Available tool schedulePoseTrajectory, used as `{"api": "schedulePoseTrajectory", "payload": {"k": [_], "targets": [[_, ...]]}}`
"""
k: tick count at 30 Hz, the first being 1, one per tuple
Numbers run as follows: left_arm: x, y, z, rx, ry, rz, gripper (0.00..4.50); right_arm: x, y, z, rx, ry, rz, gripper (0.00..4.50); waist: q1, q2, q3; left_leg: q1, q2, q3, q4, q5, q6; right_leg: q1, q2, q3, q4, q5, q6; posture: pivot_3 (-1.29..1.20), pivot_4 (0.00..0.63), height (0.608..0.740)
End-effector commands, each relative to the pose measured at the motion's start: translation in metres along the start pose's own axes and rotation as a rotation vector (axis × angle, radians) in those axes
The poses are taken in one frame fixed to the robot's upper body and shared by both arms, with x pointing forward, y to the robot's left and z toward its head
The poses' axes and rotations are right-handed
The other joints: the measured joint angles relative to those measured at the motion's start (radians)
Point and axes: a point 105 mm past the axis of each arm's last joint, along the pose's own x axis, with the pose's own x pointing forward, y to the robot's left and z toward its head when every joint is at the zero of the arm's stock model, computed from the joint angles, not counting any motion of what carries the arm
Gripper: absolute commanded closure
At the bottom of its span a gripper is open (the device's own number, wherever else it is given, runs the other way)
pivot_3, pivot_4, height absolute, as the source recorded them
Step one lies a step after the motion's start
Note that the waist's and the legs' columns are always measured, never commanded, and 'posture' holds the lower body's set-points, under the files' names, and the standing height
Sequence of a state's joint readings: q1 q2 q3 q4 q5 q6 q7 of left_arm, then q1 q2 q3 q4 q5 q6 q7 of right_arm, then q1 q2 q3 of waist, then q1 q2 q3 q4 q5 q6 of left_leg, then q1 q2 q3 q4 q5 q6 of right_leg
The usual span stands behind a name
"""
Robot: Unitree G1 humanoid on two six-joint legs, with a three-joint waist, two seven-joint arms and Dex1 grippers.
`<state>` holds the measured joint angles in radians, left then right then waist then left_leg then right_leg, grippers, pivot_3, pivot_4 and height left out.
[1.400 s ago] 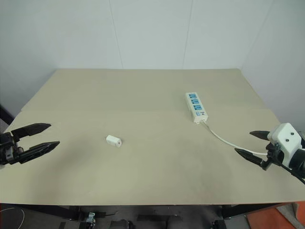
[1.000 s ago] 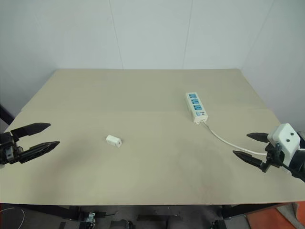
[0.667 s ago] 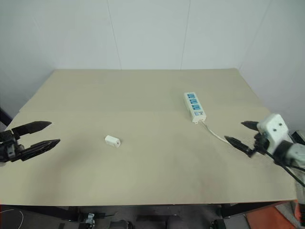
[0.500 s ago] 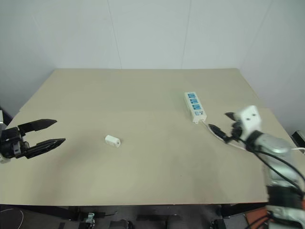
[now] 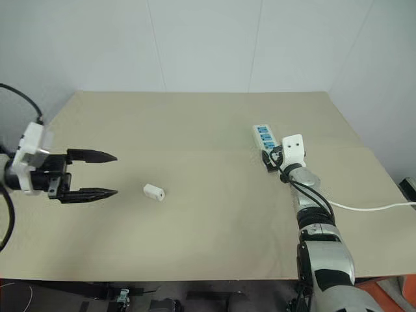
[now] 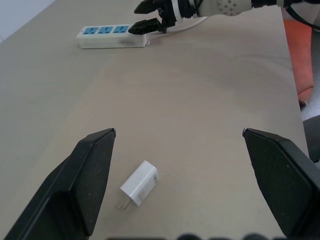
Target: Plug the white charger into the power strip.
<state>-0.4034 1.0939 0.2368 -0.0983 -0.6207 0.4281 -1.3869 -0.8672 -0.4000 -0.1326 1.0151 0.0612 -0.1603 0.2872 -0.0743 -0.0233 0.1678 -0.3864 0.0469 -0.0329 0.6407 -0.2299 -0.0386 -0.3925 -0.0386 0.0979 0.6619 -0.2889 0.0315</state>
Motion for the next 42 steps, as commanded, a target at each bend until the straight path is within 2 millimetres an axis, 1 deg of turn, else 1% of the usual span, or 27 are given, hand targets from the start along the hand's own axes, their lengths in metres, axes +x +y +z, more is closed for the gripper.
{"api": "schedulePoseTrajectory", "payload": {"k": [1,6,11,14,18,23,28,37,39,40,41,42], "targets": [[-0.002,0.003,0.007,0.044,-0.005,0.006,0.06,0.002,-0.002,0.01,0.007,-0.043,0.001,0.0,-0.001,0.0,0.0,0.0,0.0,0.0,0.0,0.0,0.0,0.0,0.0,0.0,0.0,0.0,0.0,0.0,0.15,0.74],[-0.001,0.005,0.004,0.042,-0.003,0.006,0.06,0.005,0.009,0.009,0.08,-0.05,0.033,0.0,-0.014,0.0,0.0,0.001,0.0,0.0,0.0,0.0,0.0,0.001,0.0,0.0,0.0,0.0,0.0,0.0,0.15,0.74],[-0.001,0.006,0.002,0.039,-0.002,0.015,0.06,0.006,0.011,0.008,0.164,-0.059,0.036,0.0,-0.025,0.0,0.0,0.001,0.0,0.0,0.0,0.0,0.0,0.001,0.0,0.0,0.0,0.0,0.0,0.0,0.15,0.74],[-0.001,0.004,-0.001,0.031,0.002,0.018,0.06,0.005,0.012,0.002,0.139,-0.041,0.036,0.0,-0.026,0.0,0.0,0.001,0.0,0.0,0.0,0.0,0.0,0.001,0.0,0.0,0.001,0.0,0.0,0.0,0.15,0.74],[-0.001,0.002,-0.005,0.024,0.005,0.024,0.06,0.003,0.01,-0.004,0.15,-0.033,0.002,0.0,-0.026,0.0,0.0,0.001,0.0,0.0,0.0,0.0,0.0,0.001,0.0,0.0,0.001,0.0,0.0,0.0,0.15,0.74],[0.0,0.003,-0.006,0.018,-0.001,0.034,0.06,0.004,0.021,-0.014,0.14,-0.017,-0.024,0.0,-0.026,0.0,0.0,0.001,0.0,0.0,0.0,0.0,0.0,0.001,0.0,0.0,0.001,0.0,0.0,0.0,0.15,0.74],[0.0,0.004,-0.008,0.017,0.001,0.043,0.06,0.008,0.032,-0.015,0.105,-0.012,-0.031,0.0,-0.032,0.0,0.0,0.002,0.0,0.0,0.0,0.0,0.0,0.002,0.0,0.0,0.001,0.0,0.0,0.0,0.15,0.74],[0.002,0.002,-0.013,0.009,0.001,0.058,0.06,0.012,0.028,-0.005,0.1,-0.033,-0.061,0.0,-0.046,0.0,0.0,0.002,0.0,-0.001,0.0,0.0,0.0,0.002,0.0,0.0,0.001,0.0,0.0,0.0,0.15,0.74],[0.003,0.002,-0.013,0.009,-0.001,0.06,0.06,0.013,0.028,-0.001,0.131,-0.043,-0.054,0.0,-0.047,0.0,0.0,0.002,0.0,-0.001,0.0,0.0,0.0,0.002,0.0,0.0,0.001,0.0,0.0,0.0,0.15,0.74],[0.003,0.002,-0.014,0.009,-0.002,0.061,0.0,0.014,0.028,0.001,0.138,-0.047,-0.059,0.29,-0.048,0.0,0.0,0.002,0.0,-0.001,0.0,0.0,0.0,0.002,0.0,0.0,0.001,0.0,0.0,0.0,0.15,0.74],[0.003,0.003,-0.014,0.009,-0.002,0.062,0.0,0.014,0.028,0.002,0.137,-0.048,-0.06,0.37,-0.048,0.0,0.0,0.002,0.0,-0.001,0.0,0.0,0.0,0.002,0.0,0.0,0.001,0.0,0.0,0.0,0.15,0.74],[0.004,0.003,-0.014,0.009,-0.002,0.062,0.0,0.014,0.028,0.002,0.131,-0.049,-0.06,0.58,-0.048,0.0,0.0,0.002,0.0,-0.001,0.0,0.0,0.0,0.002,0.0,0.0,0.001,0.0,0.0,0.0,0.15,0.74]]}}
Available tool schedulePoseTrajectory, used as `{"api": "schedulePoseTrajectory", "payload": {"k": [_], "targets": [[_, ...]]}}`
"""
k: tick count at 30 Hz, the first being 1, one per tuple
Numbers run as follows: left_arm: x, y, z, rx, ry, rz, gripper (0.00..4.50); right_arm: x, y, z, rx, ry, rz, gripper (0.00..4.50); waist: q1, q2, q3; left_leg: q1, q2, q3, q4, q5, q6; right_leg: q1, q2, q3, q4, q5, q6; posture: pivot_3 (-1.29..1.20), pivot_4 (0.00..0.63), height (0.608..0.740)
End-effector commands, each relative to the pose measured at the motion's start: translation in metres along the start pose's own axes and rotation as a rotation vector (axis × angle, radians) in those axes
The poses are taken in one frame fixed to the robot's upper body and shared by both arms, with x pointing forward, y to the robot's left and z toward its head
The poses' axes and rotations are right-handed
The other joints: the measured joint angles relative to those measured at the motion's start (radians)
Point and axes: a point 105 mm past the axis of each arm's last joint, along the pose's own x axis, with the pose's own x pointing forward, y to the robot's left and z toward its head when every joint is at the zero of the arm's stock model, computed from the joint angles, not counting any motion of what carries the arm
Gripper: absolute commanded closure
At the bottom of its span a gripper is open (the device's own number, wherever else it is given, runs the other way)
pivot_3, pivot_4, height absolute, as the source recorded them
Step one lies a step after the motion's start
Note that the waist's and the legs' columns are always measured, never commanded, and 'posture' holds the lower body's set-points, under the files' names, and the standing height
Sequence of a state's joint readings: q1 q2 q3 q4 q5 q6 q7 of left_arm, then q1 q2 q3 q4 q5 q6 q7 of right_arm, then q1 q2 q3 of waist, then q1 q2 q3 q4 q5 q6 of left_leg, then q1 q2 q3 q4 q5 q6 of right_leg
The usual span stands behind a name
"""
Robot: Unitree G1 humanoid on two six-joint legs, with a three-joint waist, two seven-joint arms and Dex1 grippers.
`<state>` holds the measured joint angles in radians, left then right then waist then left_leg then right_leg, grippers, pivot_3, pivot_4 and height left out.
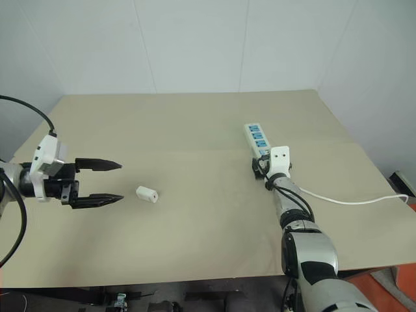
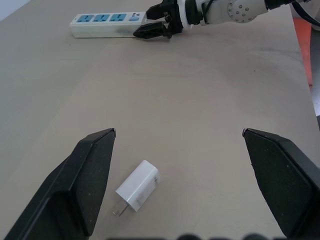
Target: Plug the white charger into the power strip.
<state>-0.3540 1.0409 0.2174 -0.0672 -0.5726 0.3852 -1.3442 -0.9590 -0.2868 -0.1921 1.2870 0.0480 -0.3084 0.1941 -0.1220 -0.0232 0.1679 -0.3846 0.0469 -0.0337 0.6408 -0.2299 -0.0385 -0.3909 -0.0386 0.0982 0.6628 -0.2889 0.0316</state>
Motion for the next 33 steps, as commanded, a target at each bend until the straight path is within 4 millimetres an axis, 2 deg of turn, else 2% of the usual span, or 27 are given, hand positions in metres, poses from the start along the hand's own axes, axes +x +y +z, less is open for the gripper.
{"api": "schedulePoseTrajectory", "payload": {"k": [1,2,9,13,16,19,23,26,27,28,29,33], "targets": [[-0.002,0.001,0.009,0.057,-0.013,0.019,0.0,0.005,-0.002,0.023,0.011,-0.076,-0.018,0.91,0.0,0.0,0.0,0.0,0.0,0.0,0.0,0.0,0.0,0.0,0.0,0.0,0.0,0.0,0.0,0.0,0.15,0.74],[-0.002,0.001,0.009,0.057,-0.013,0.02,0.0,0.005,-0.002,0.023,0.008,-0.073,-0.017,1.11,0.0,0.0,0.0,0.0,0.0,0.0,0.0,0.0,0.0,0.0,0.0,0.0,0.0,0.0,0.0,0.0,0.15,0.74],[0.0,0.0,0.007,0.055,-0.012,0.019,0.0,0.004,0.002,0.02,0.001,-0.071,0.012,1.11,0.0,0.0,0.0,0.0,0.0,0.0,0.0,0.0,0.0,0.0,0.0,0.0,0.0,0.0,0.0,0.0,0.15,0.74],[-0.001,0.0,0.007,0.055,-0.012,0.025,0.0,-0.001,0.004,0.026,-0.016,-0.137,0.074,1.11,0.0,0.0,0.0,0.0,0.0,0.0,0.0,0.0,0.0,0.0,0.0,0.0,0.0,0.0,0.0,0.0,0.15,0.74],[-0.003,-0.002,0.006,0.05,-0.009,0.028,0.0,-0.011,0.008,0.031,-0.016,-0.212,0.153,1.11,0.0,0.0,0.0,0.0,0.0,0.0,0.0,0.0,0.0,0.0,0.0,0.0,0.0,0.0,0.0,0.0,0.15,0.74],[-0.002,-0.004,0.005,0.046,-0.007,0.028,0.0,-0.031,0.015,0.029,-0.01,-0.258,0.26,1.11,0.002,0.0,0.0,-0.001,0.0,-0.001,0.0,0.0,0.0,0.0,0.0,0.0,0.0,0.0,0.0,0.0,0.15,0.74],[0.002,-0.005,0.005,0.036,-0.019,0.016,0.0,-0.062,0.025,0.011,0.013,-0.2,0.368,1.11,0.013,0.0,0.0,-0.001,0.0,-0.002,0.0,0.0,0.0,0.0,0.0,-0.001,0.0,0.0,0.0,0.0,0.15,0.74],[0.006,-0.003,0.004,0.037,-0.021,0.005,0.0,-0.067,0.025,-0.001,0.023,-0.138,0.344,1.11,0.013,0.0,0.0,0.001,0.0,-0.001,0.0,0.0,0.0,0.0,0.0,0.0,0.001,0.0,0.0,0.0,0.15,0.74],[0.007,-0.003,0.004,0.038,-0.021,0.002,0.0,-0.069,0.027,-0.002,0.037,-0.126,0.355,0.39,0.014,0.0,0.0,0.001,0.0,-0.001,0.0,0.0,0.0,0.001,0.0,0.0,0.001,0.0,0.0,0.0,0.15,0.74],[0.008,-0.002,0.005,0.04,-0.023,-0.001,0.0,-0.07,0.029,-0.003,0.042,-0.117,0.368,0.16,0.016,0.0,0.0,0.002,0.0,-0.001,0.0,0.0,0.0,0.001,0.001,0.0,0.002,0.0,0.0,0.0,0.15,0.74],[0.009,-0.001,0.005,0.041,-0.026,-0.004,0.0,-0.071,0.031,-0.004,0.04,-0.114,0.381,0.03,0.017,0.0,0.0,0.002,0.001,-0.001,0.0,0.0,0.0,0.001,0.002,0.0,0.002,0.0,0.0,0.0,0.15,0.74],[0.01,0.001,0.006,0.044,-0.029,-0.007,0.0,-0.07,0.03,-0.004,0.004,-0.13,0.348,0.03,0.022,0.0,0.0,0.001,0.001,-0.001,0.0,0.0,0.0,0.001,0.002,0.0,0.001,0.0,0.0,0.0,0.15,0.74]]}}
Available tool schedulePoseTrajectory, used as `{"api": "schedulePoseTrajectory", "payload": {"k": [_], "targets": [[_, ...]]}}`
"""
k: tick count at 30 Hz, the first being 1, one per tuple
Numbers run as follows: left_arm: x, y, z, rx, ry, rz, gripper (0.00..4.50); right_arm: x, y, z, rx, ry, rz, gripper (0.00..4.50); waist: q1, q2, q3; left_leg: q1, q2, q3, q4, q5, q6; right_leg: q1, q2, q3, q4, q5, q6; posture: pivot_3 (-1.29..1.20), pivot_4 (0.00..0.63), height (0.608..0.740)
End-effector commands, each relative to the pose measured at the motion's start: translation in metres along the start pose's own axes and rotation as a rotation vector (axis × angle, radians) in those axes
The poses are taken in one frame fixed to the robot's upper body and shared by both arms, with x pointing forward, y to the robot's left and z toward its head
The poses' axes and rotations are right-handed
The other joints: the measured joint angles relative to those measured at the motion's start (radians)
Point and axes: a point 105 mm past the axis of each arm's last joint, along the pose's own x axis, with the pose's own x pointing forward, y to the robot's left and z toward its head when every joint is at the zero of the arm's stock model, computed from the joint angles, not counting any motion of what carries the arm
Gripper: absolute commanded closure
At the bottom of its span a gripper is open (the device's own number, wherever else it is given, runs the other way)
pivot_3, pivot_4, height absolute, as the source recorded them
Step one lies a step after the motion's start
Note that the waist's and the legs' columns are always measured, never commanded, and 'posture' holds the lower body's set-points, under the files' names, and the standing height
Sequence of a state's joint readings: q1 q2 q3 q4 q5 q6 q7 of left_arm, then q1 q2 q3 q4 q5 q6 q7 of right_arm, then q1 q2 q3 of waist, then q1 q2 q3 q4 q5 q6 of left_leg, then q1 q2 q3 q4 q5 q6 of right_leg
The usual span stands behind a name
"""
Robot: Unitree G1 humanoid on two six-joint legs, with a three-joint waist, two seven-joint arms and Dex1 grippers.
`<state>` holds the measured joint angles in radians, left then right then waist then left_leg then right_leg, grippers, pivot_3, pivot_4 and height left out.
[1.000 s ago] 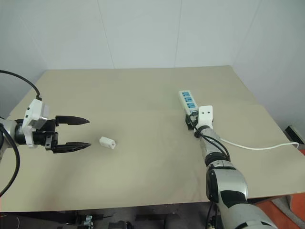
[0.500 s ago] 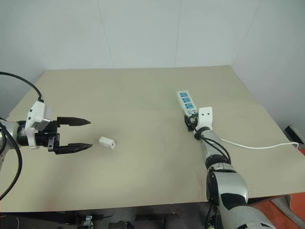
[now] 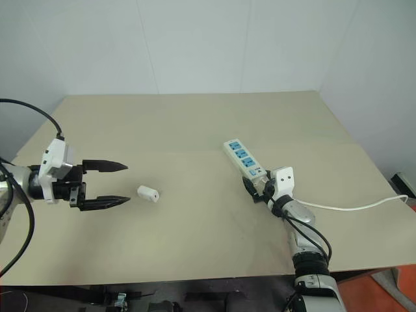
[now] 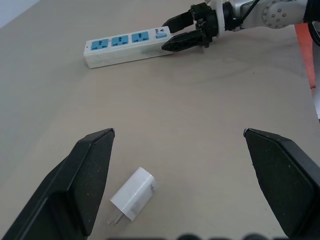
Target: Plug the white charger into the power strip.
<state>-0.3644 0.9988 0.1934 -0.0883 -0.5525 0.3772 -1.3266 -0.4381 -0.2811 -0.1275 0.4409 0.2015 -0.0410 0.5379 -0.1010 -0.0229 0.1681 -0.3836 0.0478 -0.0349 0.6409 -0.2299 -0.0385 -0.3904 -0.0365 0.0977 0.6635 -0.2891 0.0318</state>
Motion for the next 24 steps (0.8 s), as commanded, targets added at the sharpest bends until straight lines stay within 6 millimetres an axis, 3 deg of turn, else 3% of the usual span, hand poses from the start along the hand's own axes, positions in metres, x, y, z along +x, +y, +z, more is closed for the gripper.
{"api": "schedulePoseTrajectory", "payload": {"k": [1,17,22,24], "targets": [[-0.002,0.004,0.006,0.032,-0.009,0.005,0.0,0.002,0.001,0.011,-0.035,-0.049,-0.008,0.03,0.003,0.0,0.0,-0.001,0.0,0.0,0.0,0.0,0.0,0.0,0.0,0.0,0.0,0.0,0.0,0.0,0.15,0.74],[-0.006,0.002,0.007,0.033,-0.002,0.023,0.0,0.014,0.001,0.003,-0.034,-0.042,-0.013,0.03,0.004,0.0,0.0,-0.001,0.0,0.0,0.0,0.0,0.0,0.0,0.0,0.0,0.0,0.0,0.0,0.0,0.15,0.74],[-0.007,0.002,0.007,0.031,-0.001,0.026,0.0,0.013,0.0,0.0,-0.035,-0.036,-0.023,1.11,0.004,0.0,0.0,0.0,0.0,0.0,0.0,0.0,0.0,0.0,0.0,0.0,0.0,0.0,0.0,0.0,0.15,0.74],[-0.007,0.002,0.007,0.031,-0.001,0.027,0.0,0.013,0.001,-0.001,-0.047,-0.028,-0.011,1.11,0.004,0.0,0.0,0.0,0.0,0.0,0.0,0.0,0.0,0.0,0.0,0.0,0.0,0.0,0.0,0.0,0.15,0.74]]}}
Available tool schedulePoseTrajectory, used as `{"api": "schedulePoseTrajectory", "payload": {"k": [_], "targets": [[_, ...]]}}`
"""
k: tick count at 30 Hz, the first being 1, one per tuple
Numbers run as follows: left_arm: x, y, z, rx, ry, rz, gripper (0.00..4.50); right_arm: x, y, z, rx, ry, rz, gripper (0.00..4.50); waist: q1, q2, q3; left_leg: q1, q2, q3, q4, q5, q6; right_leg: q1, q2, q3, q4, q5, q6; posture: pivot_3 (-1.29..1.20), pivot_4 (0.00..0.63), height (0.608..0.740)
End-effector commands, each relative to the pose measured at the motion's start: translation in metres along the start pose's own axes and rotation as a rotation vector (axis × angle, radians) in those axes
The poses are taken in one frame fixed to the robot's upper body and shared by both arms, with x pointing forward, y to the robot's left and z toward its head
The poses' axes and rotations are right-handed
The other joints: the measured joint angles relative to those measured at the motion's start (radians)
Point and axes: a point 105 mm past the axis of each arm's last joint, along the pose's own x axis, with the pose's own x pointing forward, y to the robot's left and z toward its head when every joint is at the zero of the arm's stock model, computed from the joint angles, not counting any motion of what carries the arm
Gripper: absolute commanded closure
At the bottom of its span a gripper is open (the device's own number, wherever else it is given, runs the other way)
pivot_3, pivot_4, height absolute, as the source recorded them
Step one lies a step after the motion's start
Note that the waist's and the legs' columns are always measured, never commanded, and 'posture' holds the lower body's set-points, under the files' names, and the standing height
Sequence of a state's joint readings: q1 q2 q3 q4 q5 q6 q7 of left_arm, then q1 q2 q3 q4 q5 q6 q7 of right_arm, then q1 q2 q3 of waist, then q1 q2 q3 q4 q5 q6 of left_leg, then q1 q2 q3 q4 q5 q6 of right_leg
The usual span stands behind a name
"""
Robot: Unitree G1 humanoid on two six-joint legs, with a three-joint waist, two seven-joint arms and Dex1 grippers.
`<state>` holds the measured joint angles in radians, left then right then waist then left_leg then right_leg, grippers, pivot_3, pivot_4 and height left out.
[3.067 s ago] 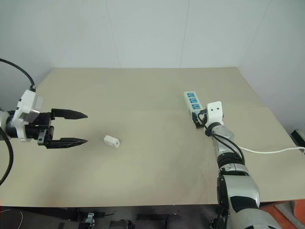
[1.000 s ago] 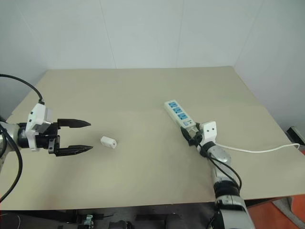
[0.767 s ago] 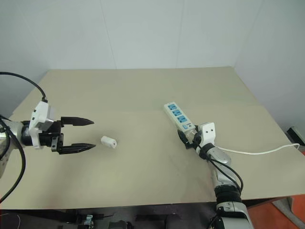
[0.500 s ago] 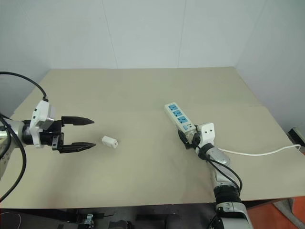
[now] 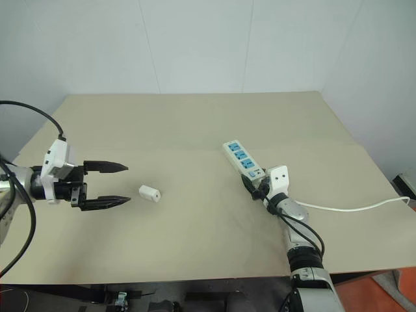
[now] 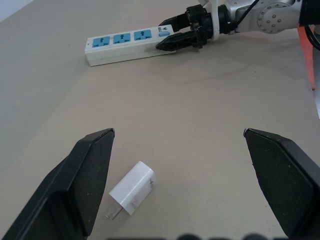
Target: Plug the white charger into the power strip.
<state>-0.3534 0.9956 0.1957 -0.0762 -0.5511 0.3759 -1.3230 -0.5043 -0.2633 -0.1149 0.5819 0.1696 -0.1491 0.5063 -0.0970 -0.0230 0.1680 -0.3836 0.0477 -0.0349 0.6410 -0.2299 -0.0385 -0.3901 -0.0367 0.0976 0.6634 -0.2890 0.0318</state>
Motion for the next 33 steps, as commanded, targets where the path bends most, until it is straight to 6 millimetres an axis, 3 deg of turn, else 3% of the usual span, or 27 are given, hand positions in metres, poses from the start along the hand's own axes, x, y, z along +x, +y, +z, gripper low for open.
{"api": "schedulePoseTrajectory", "payload": {"k": [1,8,12,20,27,33], "targets": [[-0.006,0.001,0.012,0.051,-0.004,0.017,0.0,0.0,0.002,0.002,-0.029,-0.013,0.021,1.11,0.0,0.0,0.0,0.0,0.0,0.0,0.0,0.0,0.0,0.0,0.0,0.0,0.0,0.0,0.0,0.0,0.15,0.74],[-0.006,0.004,0.016,0.06,-0.012,0.019,0.0,-0.014,0.0,0.021,-0.058,-0.079,0.166,1.11,0.001,0.0,0.0,0.0,0.0,0.0,0.0,0.0,0.0,0.0,0.0,0.0,0.0,0.0,0.0,0.0,0.15,0.74],[-0.005,0.006,0.018,0.062,-0.024,0.024,0.0,-0.04,0.006,0.034,-0.087,-0.127,0.387,1.11,0.006,0.0,0.0,-0.001,0.0,0.0,0.0,0.0,0.0,0.0,0.0,0.0,-0.001,0.0,0.0,0.0,0.15,0.74],[-0.002,0.019,0.032,0.141,0.016,0.041,0.0,-0.083,0.027,0.031,-0.1,-0.106,0.758,1.11,0.015,0.0,0.0,0.0,0.0,0.0,0.001,0.0,0.0,0.0,0.0,-0.001,-0.001,0.0,0.0,0.0,0.15,0.74],[-0.007,0.027,0.043,0.277,0.18,-0.161,0.0,-0.082,0.056,0.016,-0.104,-0.078,0.95,1.11,0.015,0.0,0.001,0.0,0.0,0.0,0.001,0.0,0.0,0.001,0.001,-0.001,0.0,0.0,0.0,0.0,0.15,0.74],[0.002,0.047,0.058,0.411,0.354,-0.262,0.0,-0.07,0.061,0.005,-0.132,-0.052,1.001,1.11,0.027,-0.001,0.002,-0.001,0.0,0.0,0.002,0.0,0.0,0.0,0.001,-0.001,0.0,0.0,0.001,0.0,0.15,0.74]]}}
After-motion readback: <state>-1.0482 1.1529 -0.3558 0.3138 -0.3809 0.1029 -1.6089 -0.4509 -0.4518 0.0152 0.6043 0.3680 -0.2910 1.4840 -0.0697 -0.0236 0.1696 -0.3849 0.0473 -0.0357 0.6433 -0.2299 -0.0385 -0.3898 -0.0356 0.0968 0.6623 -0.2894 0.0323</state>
